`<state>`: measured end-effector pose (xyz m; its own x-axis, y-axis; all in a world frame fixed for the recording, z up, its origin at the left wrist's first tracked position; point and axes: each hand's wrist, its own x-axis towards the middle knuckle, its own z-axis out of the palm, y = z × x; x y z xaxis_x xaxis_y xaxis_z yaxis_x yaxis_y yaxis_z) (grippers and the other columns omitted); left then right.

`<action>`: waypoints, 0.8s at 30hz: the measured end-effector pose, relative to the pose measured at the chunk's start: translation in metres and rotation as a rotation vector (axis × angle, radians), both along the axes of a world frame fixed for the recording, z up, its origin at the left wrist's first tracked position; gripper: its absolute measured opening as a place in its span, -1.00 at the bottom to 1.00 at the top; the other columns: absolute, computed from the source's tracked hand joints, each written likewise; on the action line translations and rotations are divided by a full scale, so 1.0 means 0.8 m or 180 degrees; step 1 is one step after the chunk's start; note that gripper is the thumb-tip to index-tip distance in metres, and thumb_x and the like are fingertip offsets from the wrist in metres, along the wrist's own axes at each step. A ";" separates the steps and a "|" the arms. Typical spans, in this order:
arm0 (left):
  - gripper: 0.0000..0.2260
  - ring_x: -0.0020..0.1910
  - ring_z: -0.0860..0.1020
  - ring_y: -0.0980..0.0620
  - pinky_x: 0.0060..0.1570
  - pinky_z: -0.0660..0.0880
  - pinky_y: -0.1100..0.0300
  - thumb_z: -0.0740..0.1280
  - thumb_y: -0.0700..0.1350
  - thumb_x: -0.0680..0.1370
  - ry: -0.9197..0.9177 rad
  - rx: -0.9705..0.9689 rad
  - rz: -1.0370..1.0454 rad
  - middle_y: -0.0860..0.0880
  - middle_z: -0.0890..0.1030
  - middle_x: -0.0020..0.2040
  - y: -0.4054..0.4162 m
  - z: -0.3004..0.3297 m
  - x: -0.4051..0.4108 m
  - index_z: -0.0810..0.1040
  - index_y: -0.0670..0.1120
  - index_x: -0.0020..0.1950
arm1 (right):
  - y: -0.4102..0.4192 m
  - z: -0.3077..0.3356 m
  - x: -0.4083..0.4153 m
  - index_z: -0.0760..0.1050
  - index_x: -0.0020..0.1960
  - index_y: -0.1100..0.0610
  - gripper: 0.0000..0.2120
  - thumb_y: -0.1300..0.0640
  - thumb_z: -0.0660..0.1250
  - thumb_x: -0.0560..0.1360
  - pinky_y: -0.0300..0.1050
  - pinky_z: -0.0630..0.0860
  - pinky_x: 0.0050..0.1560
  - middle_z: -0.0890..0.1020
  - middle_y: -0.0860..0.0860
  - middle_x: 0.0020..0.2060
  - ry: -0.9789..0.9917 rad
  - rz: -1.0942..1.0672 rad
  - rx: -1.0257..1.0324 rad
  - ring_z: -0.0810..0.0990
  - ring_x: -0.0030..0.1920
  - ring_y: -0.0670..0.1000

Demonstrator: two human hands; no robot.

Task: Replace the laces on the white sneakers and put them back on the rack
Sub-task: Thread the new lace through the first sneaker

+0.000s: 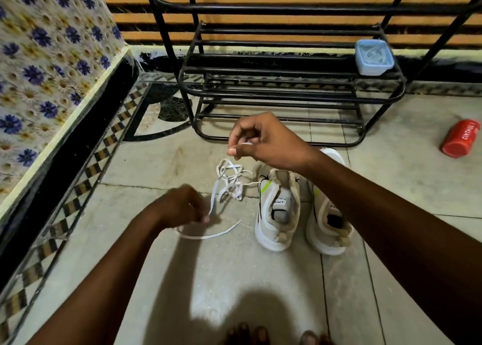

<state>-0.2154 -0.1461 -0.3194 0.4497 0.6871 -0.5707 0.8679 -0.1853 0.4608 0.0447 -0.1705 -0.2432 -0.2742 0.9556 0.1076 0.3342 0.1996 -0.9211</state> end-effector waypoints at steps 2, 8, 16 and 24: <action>-0.60 0.01 0.68 0.09 0.07 0.64 0.11 0.66 -0.18 0.35 -0.1534 -0.0256 0.0646 0.05 0.74 0.03 -0.002 0.018 0.016 0.69 0.02 0.14 | -0.004 -0.002 -0.006 0.62 -0.06 0.32 -0.91 0.30 0.49 0.49 -0.37 0.43 -0.26 0.67 0.04 -0.28 0.0001 0.0101 -0.0027 0.59 -0.30 -0.19; -0.77 -0.29 0.42 -0.07 -0.31 0.27 0.18 0.36 0.02 0.65 -0.2502 -0.0912 0.0532 -0.19 0.55 -0.27 -0.013 0.027 0.022 0.70 -0.06 -0.11 | -0.003 0.011 0.002 0.62 -0.06 0.35 -0.87 0.30 0.52 0.47 -0.34 0.45 -0.25 0.68 0.17 -0.24 0.0250 -0.0129 0.0139 0.62 -0.25 -0.09; -0.85 -0.32 0.51 0.18 -0.32 0.36 0.25 0.45 -0.04 0.60 0.0053 -0.1336 -0.0678 -0.01 0.73 -0.24 -0.020 -0.022 -0.032 0.78 -0.06 -0.09 | -0.009 0.011 0.011 0.65 -0.06 0.31 -0.85 0.29 0.57 0.42 -0.25 0.45 -0.22 0.66 0.21 -0.22 0.0245 -0.0110 0.0202 0.55 -0.24 -0.04; -0.49 0.22 0.63 0.01 0.21 0.58 0.12 0.54 -0.18 0.44 -0.2693 -0.0645 0.0593 -0.04 0.68 0.25 -0.021 0.037 0.019 0.56 0.00 0.38 | -0.019 0.011 -0.004 0.64 0.00 0.31 -0.88 0.34 0.51 0.47 -0.19 0.48 -0.30 0.65 0.15 -0.23 0.0189 0.0114 0.0131 0.52 -0.31 -0.10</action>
